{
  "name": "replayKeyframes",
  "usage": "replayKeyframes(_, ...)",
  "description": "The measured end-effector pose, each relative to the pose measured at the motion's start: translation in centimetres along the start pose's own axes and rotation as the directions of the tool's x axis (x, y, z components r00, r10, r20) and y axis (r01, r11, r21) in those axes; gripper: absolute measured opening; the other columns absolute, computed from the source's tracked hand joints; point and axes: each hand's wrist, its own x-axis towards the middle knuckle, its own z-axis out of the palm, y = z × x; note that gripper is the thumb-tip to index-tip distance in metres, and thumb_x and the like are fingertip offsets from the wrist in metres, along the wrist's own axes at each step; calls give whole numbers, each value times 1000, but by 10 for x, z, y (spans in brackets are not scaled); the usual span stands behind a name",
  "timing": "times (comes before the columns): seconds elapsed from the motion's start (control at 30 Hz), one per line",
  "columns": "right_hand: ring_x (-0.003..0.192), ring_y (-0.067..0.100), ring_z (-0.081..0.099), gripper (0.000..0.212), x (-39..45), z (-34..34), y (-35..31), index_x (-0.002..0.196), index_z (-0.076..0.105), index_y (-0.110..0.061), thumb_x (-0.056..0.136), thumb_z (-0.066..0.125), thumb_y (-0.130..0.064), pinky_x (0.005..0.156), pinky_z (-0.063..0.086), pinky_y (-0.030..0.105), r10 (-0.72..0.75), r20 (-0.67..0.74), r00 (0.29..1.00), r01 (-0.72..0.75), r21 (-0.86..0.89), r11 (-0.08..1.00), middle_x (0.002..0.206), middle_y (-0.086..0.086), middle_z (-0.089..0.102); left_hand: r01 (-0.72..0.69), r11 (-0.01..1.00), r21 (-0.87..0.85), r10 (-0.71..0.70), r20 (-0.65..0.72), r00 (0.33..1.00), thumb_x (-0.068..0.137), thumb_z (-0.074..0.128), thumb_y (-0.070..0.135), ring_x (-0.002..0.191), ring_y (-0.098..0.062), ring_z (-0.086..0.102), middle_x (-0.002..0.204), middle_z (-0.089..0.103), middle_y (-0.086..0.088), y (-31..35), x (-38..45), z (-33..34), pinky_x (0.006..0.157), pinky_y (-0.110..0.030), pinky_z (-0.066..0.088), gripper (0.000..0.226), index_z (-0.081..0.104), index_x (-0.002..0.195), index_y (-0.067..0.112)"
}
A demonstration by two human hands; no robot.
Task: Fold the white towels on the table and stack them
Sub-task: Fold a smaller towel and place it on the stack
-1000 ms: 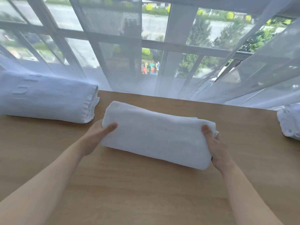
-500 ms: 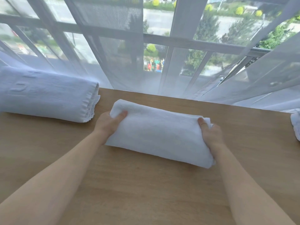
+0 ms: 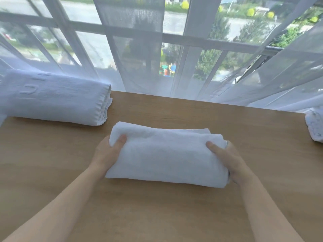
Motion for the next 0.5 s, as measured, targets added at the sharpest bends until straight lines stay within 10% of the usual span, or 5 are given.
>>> replayKeyframes(0.3,78,7,55,33,-25,44,38,101,48,-32,91,54,-63,64,37,34,-183,-265,947,61,-411,910,92,-8,62,73,994,-77,-85,-162,983,63,57,79,67,-26,62,70,62,-3,-39,-53,-21,63,-39,49,67,58,64,12)
replayKeyframes(0.5,81,12,66,20,-39,33,16,107,53,-34,98,56,-52,60,53,28,-212,-111,971,204,-77,976,101,-4,66,101,983,-154,-121,-122,985,65,60,81,81,-35,70,87,73,-14,-43,-58,-27,74,-53,57,76,68,82,8)
